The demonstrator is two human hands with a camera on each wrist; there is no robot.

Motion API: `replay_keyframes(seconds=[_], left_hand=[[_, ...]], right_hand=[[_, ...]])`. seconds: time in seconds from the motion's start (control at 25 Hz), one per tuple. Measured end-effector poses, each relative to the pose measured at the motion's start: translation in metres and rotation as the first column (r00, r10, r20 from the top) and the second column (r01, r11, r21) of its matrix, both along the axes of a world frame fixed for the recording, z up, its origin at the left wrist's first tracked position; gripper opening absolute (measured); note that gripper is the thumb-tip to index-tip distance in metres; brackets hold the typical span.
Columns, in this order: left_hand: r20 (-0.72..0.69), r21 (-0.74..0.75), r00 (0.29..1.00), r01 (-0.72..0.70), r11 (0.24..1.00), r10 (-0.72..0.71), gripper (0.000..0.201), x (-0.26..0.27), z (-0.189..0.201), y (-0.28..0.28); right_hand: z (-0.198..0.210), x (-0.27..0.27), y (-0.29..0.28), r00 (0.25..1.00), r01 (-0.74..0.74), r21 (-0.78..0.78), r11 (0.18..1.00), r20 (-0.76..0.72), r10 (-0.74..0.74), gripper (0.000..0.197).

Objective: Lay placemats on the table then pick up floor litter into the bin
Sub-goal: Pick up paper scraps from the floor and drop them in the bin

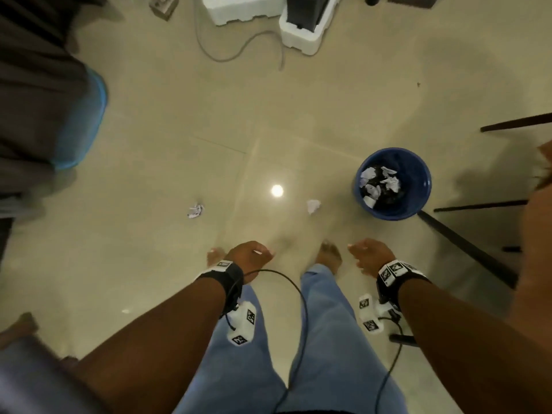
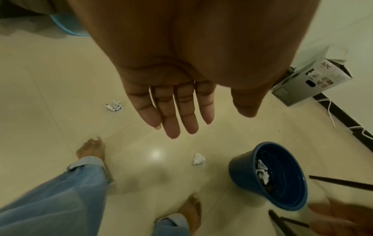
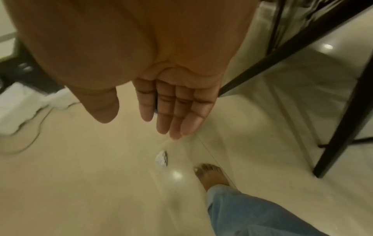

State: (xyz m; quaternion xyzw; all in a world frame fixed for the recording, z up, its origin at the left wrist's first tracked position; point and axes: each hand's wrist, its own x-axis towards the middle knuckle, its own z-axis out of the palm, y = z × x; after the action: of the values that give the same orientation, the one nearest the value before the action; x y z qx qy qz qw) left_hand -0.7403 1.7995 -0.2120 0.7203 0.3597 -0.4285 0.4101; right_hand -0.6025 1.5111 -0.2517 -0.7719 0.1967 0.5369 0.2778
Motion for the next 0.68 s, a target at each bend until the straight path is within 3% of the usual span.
replay_keyframes(seconds=[0.08,0.2,0.36,0.48,0.56,0.68], left_hand=[[-0.048,-0.064,0.997,0.052,0.997,-0.055,0.026,-0.026,-0.025,0.026],[-0.114,-0.076,0.991,0.068,0.995,-0.077,0.039,-0.071,-0.087,0.092],[-0.169,0.037,0.983,0.083,0.996,-0.076,0.061,-0.119,-0.191,0.188],[-0.125,0.269,0.992,0.069,0.961,-0.036,0.049,-0.149,-0.288,0.244],[-0.106,0.368,0.989,0.131,0.921,-0.098,0.045,-0.154,-0.346,0.264],[-0.062,0.369,0.983,0.183,0.911,-0.172,0.051,-0.145,-0.426,0.289]], right_hand=[[-0.011,-0.020,0.037,0.971,-0.237,-0.005,0.972,0.023,0.237,0.014],[-0.059,-0.051,0.087,0.971,-0.240,-0.030,0.970,-0.001,0.240,0.015],[-0.156,-0.081,0.130,0.940,-0.336,-0.071,0.939,-0.081,0.330,0.008],[-0.242,-0.073,0.147,0.906,-0.422,-0.092,0.902,-0.093,0.414,0.010],[-0.299,-0.057,0.150,0.864,-0.504,-0.122,0.855,-0.072,0.498,0.016],[-0.369,-0.027,0.154,0.785,-0.614,-0.212,0.761,-0.058,0.617,0.024]])
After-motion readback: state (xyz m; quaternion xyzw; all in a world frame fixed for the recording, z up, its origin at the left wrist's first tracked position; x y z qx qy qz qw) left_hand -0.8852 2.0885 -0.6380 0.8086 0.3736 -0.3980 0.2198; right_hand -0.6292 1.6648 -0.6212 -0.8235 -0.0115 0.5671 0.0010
